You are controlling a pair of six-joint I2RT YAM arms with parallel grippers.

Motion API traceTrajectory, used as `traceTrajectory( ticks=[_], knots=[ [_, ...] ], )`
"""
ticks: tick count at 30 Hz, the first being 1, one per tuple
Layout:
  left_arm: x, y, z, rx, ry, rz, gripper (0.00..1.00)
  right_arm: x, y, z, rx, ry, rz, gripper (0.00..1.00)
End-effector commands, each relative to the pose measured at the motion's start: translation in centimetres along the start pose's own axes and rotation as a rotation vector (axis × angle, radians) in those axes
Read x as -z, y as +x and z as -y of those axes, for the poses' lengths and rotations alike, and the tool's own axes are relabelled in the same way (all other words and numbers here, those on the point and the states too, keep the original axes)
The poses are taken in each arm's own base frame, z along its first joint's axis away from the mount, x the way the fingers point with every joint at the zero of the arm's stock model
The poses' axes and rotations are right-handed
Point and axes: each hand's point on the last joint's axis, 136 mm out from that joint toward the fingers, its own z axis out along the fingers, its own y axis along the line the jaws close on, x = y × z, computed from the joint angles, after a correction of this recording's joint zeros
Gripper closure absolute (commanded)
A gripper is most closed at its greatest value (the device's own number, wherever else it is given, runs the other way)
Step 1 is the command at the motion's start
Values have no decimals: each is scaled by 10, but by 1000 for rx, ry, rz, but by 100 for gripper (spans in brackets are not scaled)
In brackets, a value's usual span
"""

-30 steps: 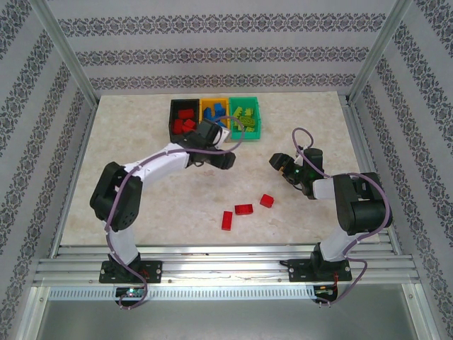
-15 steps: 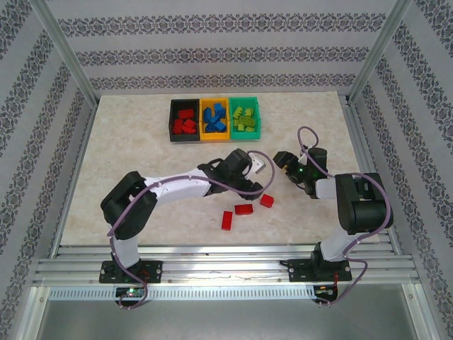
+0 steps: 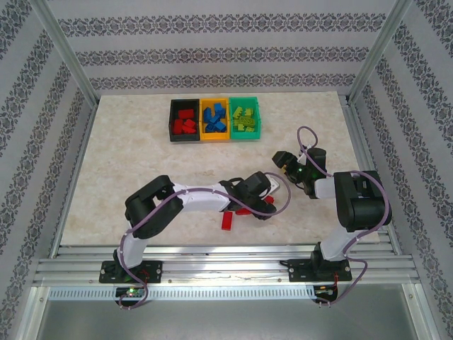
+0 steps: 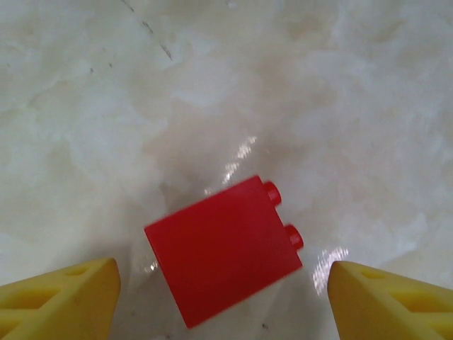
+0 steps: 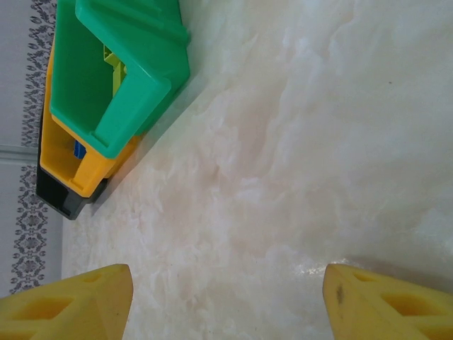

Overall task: Sort the legos into containers by color
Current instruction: Pick up the lego from the middle-left of the table.

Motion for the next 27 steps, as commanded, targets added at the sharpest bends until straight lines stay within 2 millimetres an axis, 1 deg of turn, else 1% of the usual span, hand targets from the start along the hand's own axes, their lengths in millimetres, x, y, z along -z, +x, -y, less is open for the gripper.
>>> traceTrajectory(
  ticks=[1,6,10,16,20,22,23,26,27],
  knots=[
    [-3,-19,3,19,-11,43,23,0,-2,-3,1,-25,2,28],
    [-8,-21,6,26,1,34,23,-2,-2,-3,-4,-27,0,28],
    [-18,-13,4,29,-12,-9,25,-2,-1,-2,-3,-27,-2,28],
    [-28,-3,2,29,-24,-65,32,-4,0,-1,-12,-27,-6,28],
    [-31,1,0,34,-28,-71,43,-4,-1,-1,-11,-28,-5,28],
    [-32,3,1,33,-25,-80,57,-4,0,-1,-12,-27,-8,28],
    [-33,4,1,36,-24,-84,59,-4,0,-1,-13,-29,-8,28],
    [-33,5,1,41,-22,-81,62,-5,0,-1,-18,-31,-10,28],
    [-32,5,1,42,-23,-81,65,-5,0,-1,-19,-31,-10,28]
  ],
)
